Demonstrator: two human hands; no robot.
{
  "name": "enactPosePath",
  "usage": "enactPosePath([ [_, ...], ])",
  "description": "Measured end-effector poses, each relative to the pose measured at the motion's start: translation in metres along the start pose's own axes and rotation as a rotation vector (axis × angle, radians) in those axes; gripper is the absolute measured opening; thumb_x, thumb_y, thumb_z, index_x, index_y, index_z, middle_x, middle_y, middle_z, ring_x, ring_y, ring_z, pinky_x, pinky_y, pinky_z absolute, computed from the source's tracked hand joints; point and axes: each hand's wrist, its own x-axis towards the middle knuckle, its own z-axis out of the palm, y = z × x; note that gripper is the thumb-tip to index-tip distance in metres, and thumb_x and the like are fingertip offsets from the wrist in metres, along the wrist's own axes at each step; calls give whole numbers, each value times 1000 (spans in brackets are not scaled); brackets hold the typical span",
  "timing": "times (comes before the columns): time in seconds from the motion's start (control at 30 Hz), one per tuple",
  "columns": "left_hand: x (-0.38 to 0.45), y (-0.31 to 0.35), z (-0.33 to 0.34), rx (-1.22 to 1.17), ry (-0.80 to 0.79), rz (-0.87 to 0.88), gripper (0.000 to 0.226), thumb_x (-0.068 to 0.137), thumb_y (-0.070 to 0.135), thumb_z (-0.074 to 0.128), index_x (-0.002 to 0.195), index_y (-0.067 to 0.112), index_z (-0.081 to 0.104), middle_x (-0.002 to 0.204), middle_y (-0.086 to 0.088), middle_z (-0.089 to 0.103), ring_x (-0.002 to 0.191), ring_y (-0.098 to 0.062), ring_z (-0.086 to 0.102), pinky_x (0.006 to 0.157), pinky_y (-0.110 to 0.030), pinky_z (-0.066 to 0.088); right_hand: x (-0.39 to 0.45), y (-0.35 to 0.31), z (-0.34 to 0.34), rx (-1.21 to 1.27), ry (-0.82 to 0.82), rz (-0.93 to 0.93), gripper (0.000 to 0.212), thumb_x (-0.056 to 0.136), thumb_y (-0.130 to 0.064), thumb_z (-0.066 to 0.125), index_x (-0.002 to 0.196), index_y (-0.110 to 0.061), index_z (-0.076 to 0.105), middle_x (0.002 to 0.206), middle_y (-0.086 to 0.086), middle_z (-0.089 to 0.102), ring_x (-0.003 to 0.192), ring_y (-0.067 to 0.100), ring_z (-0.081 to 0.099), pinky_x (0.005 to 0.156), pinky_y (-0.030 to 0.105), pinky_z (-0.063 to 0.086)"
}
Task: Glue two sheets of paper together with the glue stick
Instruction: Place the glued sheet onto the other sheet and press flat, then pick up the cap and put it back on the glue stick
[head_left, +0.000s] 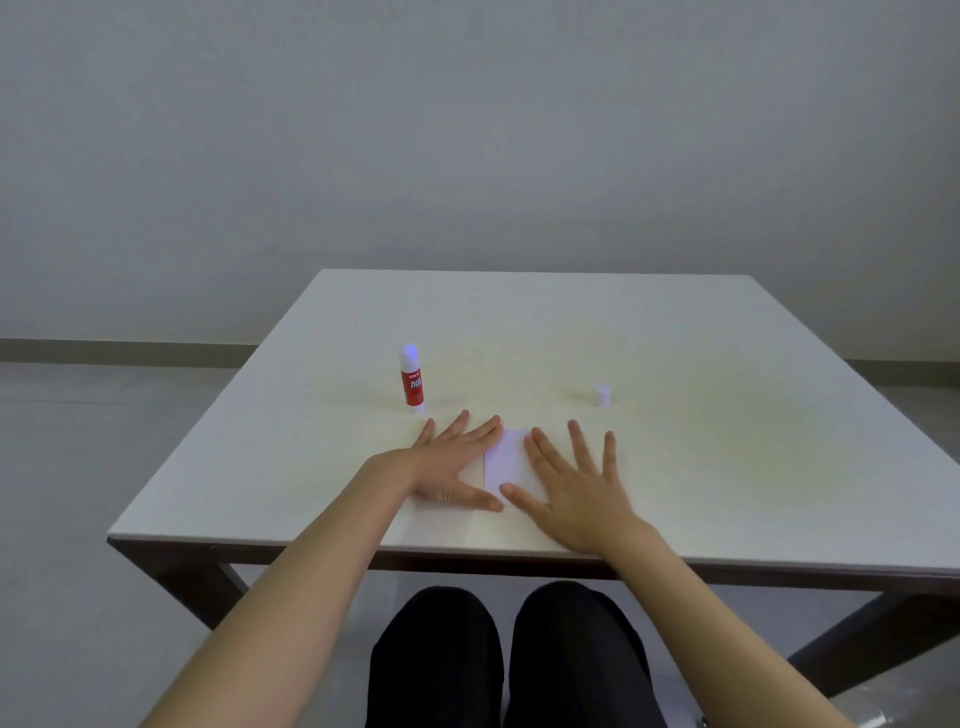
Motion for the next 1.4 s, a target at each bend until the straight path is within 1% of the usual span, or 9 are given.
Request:
enactPosePath([
  [0.13,-1,-1,1,-11,6,8,103,82,65,53,150,28,-14,157,19,-21,143,-13,-27,116,-50,-17,-12,-23,17,37,5,-230,95,72,-82,-6,151,-30,-8,160,-17,-13,141,17,-33,106,49,-32],
  [0.53,-3,-5,8,-209,76,-34,103,78,63,60,151,35,-7,158,16,-16,143,-15,-28,117,-48,-15,0,5,10,59,4,-41,79,88,-70,9,151,-28,-9,160,-14,-16,146,22,-21,113,54,-20],
  [0.63,-15,-13,12,-865,439,-18,65,80,41,71,139,37,44,151,15,35,144,-10,24,117,-39,22,0,7,13,18,48,-48,79,88,-70,10,151,-27,-10,159,-8,-22,147,24,-19,112,55,-19],
  [0.7,-20,-17,13,-1135,910,-85,21,81,25,73,101,31,70,111,13,70,107,-6,63,96,-28,46,1,7,16,10,71,-45,80,87,-71,8,150,-27,-14,158,-4,-26,147,25,-18,111,55,-20],
  [0.8,-20,-24,8,-1065,1344,-374,14,78,22,74,90,26,67,84,12,68,79,-4,62,76,-26,45,0,8,19,-6,123,-40,83,80,-76,-1,145,-30,-25,157,-2,-30,148,26,-15,109,53,-22],
  [0.97,7,-29,-4,-1042,1157,-474,62,76,28,77,131,11,55,119,1,63,113,-16,58,94,-29,42,-5,7,18,65,178,-60,82,75,-79,-8,141,-37,-34,152,-4,-39,147,24,-21,107,49,-26],
  [1.2,23,-23,-16,-906,1229,-503,20,83,24,63,70,10,61,69,-3,69,71,-21,60,59,-28,36,-9,6,8,141,186,-57,81,81,-75,3,143,-35,-31,152,-3,-40,145,22,-26,108,50,-25],
  [1.3,11,-11,-25,-974,1082,-280,27,83,27,63,60,11,63,58,2,68,63,-2,57,63,-24,41,-8,0,-6,291,249,-8,72,94,-60,22,150,-33,-14,159,-3,-23,149,16,-13,113,46,-19],
  [1.4,-4,10,-36,-1135,827,-3,13,83,25,68,81,14,75,81,16,75,87,-7,68,80,-20,46,1,-14,-26,646,295,-14,56,101,-37,34,152,-28,12,161,-3,15,145,13,21,118,38,11],
])
